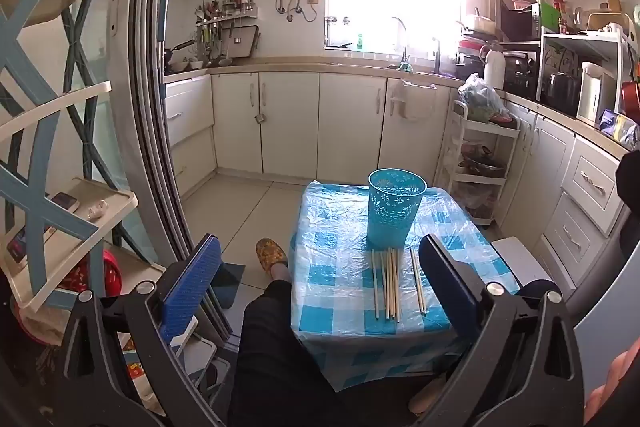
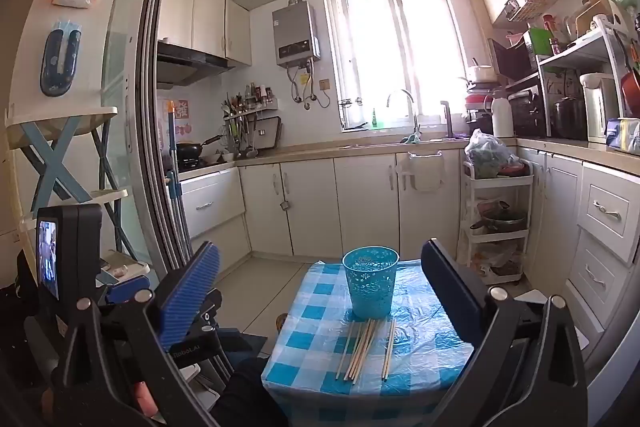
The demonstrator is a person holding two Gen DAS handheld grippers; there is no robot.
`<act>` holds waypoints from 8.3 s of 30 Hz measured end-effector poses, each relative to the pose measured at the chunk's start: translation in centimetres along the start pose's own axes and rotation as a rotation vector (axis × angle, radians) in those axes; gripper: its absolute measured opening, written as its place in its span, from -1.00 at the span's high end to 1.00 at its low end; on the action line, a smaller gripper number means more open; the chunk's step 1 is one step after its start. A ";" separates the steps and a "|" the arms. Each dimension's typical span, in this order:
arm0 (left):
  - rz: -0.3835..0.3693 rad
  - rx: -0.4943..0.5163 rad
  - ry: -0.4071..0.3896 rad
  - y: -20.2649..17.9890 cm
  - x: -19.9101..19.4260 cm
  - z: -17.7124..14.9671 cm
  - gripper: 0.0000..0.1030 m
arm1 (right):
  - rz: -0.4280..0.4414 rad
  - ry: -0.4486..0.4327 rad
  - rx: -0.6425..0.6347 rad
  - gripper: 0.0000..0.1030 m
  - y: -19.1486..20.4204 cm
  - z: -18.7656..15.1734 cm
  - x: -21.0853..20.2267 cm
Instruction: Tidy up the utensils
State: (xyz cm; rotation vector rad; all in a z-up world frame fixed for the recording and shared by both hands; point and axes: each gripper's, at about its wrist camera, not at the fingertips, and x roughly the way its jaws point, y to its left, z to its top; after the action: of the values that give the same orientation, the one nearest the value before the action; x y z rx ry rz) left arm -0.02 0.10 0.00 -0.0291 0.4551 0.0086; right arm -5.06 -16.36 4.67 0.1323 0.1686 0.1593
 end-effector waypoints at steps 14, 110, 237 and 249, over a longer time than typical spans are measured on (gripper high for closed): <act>-0.001 -0.018 -0.014 0.3 -0.4 0.0 -0.85 | 0.033 0.041 0.025 -0.88 -0.1 -0.8 0.5; -0.333 0.051 0.466 -5.5 35.6 0.7 0.91 | -0.022 0.811 0.118 0.87 -20.5 -23.6 39.0; -0.075 0.064 0.478 -5.3 38.2 -9.1 -0.74 | -0.042 0.772 0.197 0.63 -19.4 -22.7 37.8; -0.091 0.161 0.530 -10.2 42.1 -10.8 -0.74 | -0.073 0.814 0.070 0.81 -18.7 -23.7 38.4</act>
State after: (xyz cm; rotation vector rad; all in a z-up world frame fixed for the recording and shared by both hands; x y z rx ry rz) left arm 33.18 -10.33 -27.90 0.1089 0.9827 -0.1280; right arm 30.85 -25.39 -27.21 0.1252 0.9902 0.1269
